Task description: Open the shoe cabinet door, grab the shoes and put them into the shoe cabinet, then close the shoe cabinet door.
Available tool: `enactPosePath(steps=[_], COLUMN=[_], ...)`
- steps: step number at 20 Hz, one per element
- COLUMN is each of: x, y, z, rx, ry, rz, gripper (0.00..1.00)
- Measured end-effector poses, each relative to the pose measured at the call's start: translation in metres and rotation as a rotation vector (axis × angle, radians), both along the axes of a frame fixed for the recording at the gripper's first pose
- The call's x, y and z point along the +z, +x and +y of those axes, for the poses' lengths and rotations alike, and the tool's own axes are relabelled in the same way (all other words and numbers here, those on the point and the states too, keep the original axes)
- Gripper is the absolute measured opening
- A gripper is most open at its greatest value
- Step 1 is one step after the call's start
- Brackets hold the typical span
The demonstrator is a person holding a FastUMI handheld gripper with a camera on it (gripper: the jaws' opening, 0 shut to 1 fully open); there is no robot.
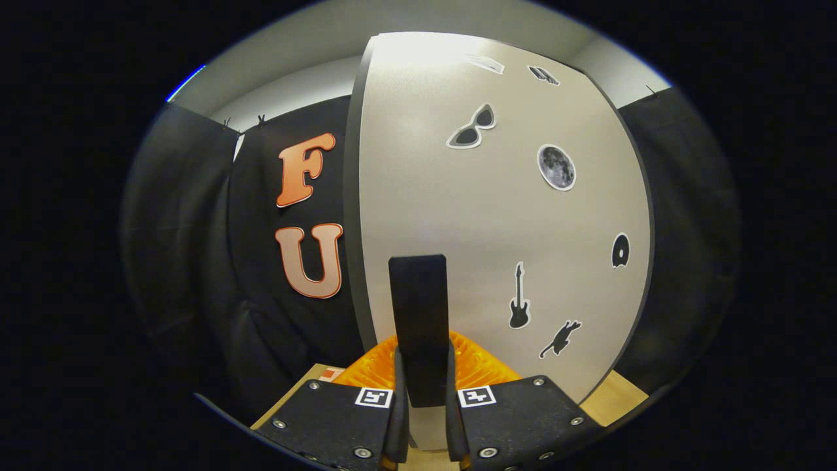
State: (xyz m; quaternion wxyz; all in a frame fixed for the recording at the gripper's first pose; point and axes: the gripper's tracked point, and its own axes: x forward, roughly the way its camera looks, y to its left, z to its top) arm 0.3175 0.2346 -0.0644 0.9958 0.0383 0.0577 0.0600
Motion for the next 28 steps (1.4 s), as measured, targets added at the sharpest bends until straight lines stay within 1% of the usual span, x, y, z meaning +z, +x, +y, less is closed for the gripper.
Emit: enactPosePath(steps=[3,6,9,18,21,25,28], x=[0.002,0.004,0.012,0.019,0.020,0.020,0.020], y=[-0.009,-0.015,-0.035,-0.077,-0.088,-0.107,-0.115], z=[-0.005,-0.011,-0.020,-0.059,-0.081,-0.112,-0.140], rx=[-0.036,-0.058,-0.101,-0.117,-0.133,-0.129,-0.151], ry=[0.021,0.002,-0.019,0.106,0.086,0.082,0.079], rz=[0.002,-0.021,-0.042,-0.012,-0.023,-0.020,-0.016], gripper=[0.21,0.21,0.20,0.19,0.19,0.18,0.18])
